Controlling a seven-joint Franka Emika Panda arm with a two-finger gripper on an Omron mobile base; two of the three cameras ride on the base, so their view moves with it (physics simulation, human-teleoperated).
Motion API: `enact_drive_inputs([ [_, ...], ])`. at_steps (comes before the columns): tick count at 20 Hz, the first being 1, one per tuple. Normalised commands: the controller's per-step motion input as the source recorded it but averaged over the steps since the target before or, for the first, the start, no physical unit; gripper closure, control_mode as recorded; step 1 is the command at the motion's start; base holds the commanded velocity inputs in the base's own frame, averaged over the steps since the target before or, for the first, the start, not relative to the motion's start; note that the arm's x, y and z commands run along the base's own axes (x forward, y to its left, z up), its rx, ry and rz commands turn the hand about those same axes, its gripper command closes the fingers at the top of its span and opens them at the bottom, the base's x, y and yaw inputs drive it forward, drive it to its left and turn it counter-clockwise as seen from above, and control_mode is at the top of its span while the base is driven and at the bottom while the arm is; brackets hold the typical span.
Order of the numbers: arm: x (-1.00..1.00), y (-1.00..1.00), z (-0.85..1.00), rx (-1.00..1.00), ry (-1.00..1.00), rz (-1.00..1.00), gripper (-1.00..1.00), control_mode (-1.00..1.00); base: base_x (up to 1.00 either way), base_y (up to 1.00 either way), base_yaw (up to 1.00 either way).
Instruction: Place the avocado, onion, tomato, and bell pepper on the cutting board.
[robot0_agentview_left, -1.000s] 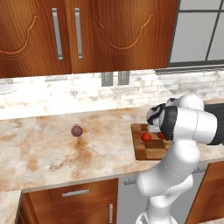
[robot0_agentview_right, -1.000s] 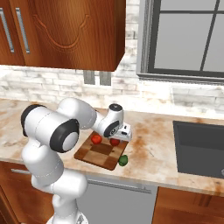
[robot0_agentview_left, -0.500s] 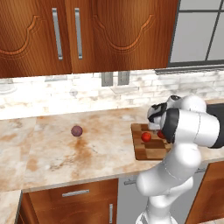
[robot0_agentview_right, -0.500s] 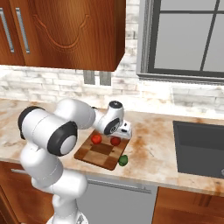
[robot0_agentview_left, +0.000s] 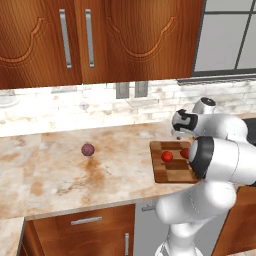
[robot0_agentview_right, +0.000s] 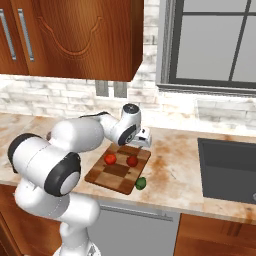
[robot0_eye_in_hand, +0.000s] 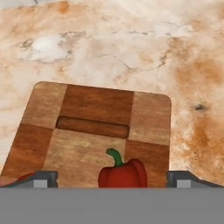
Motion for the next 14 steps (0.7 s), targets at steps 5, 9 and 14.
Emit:
enact_drive_inputs([
  [5, -0.13, 0.03, 0.63, 0.0, -0.18, 0.0, -1.0, -1.0, 0.0, 0.0, 0.0],
  [9, -0.36, 0.09, 0.68, 0.0, -0.23, 0.0, -1.0, -1.0, 0.0, 0.0, 0.0],
  [14, -0.51, 0.13, 0.63, 0.0, -0.23, 0.0, -1.0, -1.0, 0.0, 0.0, 0.0],
])
